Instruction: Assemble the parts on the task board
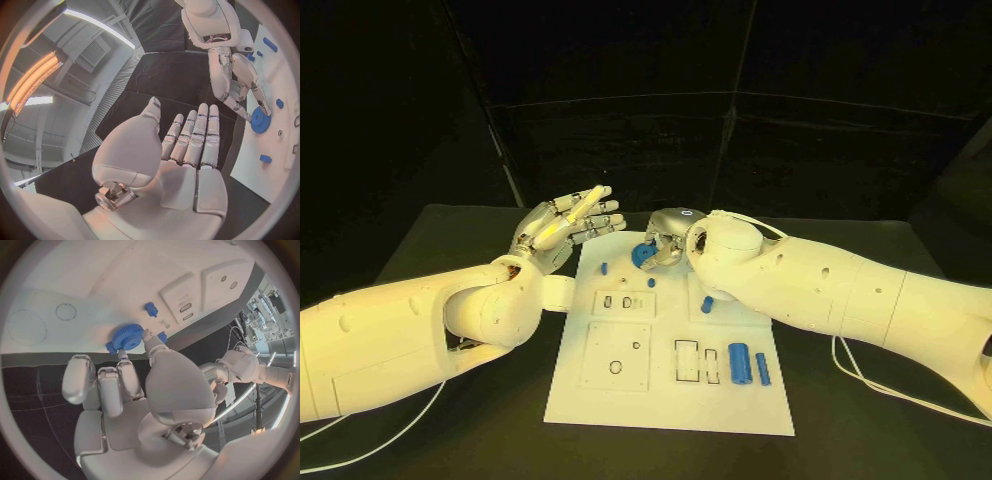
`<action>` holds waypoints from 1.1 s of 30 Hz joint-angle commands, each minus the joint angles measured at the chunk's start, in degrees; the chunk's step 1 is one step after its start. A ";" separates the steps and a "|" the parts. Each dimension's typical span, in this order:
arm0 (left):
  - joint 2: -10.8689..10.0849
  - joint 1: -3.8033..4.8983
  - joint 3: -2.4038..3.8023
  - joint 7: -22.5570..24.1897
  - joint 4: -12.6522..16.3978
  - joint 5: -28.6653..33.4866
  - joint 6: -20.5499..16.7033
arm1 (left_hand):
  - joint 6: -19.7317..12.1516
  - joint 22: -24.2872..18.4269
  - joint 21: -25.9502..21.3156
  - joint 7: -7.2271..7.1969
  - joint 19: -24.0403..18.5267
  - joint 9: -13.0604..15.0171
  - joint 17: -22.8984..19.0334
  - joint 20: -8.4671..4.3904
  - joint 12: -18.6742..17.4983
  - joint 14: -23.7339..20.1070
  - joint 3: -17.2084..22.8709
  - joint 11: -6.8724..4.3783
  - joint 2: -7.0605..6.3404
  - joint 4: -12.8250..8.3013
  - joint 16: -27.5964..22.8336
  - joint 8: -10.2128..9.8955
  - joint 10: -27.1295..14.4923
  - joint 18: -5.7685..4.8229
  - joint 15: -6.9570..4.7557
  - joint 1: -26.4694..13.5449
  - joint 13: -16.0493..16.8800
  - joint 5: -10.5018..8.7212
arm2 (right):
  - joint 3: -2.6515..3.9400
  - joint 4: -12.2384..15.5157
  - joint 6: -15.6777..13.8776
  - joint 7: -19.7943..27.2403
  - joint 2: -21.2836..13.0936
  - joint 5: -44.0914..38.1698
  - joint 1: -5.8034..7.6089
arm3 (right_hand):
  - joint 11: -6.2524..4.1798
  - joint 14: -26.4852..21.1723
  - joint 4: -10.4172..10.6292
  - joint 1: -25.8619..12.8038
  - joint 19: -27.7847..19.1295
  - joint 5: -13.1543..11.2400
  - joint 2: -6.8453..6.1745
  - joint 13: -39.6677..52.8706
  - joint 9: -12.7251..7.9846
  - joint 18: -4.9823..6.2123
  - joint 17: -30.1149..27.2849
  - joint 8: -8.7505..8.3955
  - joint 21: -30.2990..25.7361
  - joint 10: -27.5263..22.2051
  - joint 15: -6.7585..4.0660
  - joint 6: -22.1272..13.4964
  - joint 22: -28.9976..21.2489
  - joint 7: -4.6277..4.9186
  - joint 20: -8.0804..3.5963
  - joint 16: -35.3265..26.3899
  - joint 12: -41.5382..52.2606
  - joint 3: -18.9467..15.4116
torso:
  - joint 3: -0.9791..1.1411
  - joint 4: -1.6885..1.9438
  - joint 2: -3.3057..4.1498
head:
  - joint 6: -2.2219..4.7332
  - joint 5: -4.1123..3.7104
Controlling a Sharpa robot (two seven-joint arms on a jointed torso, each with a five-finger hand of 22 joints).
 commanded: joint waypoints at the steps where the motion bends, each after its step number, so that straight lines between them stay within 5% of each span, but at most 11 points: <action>1: 0.00 0.10 0.04 0.12 0.15 -0.39 0.52 | -0.05 -0.05 -0.29 4.47 0.38 -0.08 -0.08 0.03 -0.36 0.16 0.00 0.40 0.65 -0.44 -0.29 -0.32 0.16 0.57 0.03 -0.01 0.01 0.21 | 0.01 -0.29 0.74 -0.27 0.06 1.74 0.11 | 0.21 4.26 0.92 -0.49 0.07 -0.06 0.10 0.76 -0.14 -0.70 7.40 -0.28 0.40 -0.20 0.49 -1.46 0.08 0.17 0.48 0.15 -0.13 -0.99 | 0.03 0.02 0.04 | 0.05 0.01; 18: -0.16 0.12 0.04 0.09 0.15 -0.39 0.54 | -0.24 -0.11 -0.36 4.53 0.44 -0.11 -0.10 0.03 -0.48 0.17 -0.08 0.44 0.69 -0.50 -0.38 -0.43 0.10 0.56 0.04 -0.04 -0.01 0.21 | 0.01 1.14 -2.55 0.14 -1.75 2.19 0.10 | 0.31 4.29 1.48 1.24 0.13 0.14 1.17 1.21 0.13 -0.71 7.56 0.07 0.52 0.07 0.64 0.05 0.29 0.25 0.69 0.21 0.24 -2.19 | 0.05 0.00 0.01 | -0.10 0.02; 27: -0.44 0.12 0.04 0.12 0.23 -0.39 0.58 | -0.24 -0.11 -0.36 4.53 0.44 -0.11 -0.10 0.03 -0.48 0.17 -0.08 0.44 0.69 -0.50 -0.38 -0.43 0.10 0.56 0.04 -0.04 -0.01 0.21 | -0.02 4.16 -12.59 5.58 -5.13 3.34 0.01 | 0.13 4.33 1.67 2.09 0.44 1.00 1.60 1.93 0.27 -0.82 7.76 0.35 0.78 0.66 0.52 1.02 0.88 0.02 0.62 0.28 0.79 -2.94 | -0.06 -0.15 -0.09 | -0.12 -0.13; 33: -0.73 0.12 0.04 0.17 0.27 -0.39 0.63 | -0.21 -0.14 -0.40 4.55 0.47 -0.11 -0.11 0.03 -0.53 0.18 -0.11 0.46 0.70 -0.54 -0.43 -0.47 0.07 0.56 0.05 -0.04 -0.01 0.21 | -0.06 7.55 -17.24 16.48 -11.12 10.73 -0.09 | -0.05 4.13 1.27 3.69 0.09 2.03 2.34 1.52 0.25 -0.71 6.94 0.32 0.56 0.35 0.35 1.60 0.31 -0.15 0.47 -0.03 0.45 -3.22 | 0.07 -0.24 -0.14 | 0.19 -0.53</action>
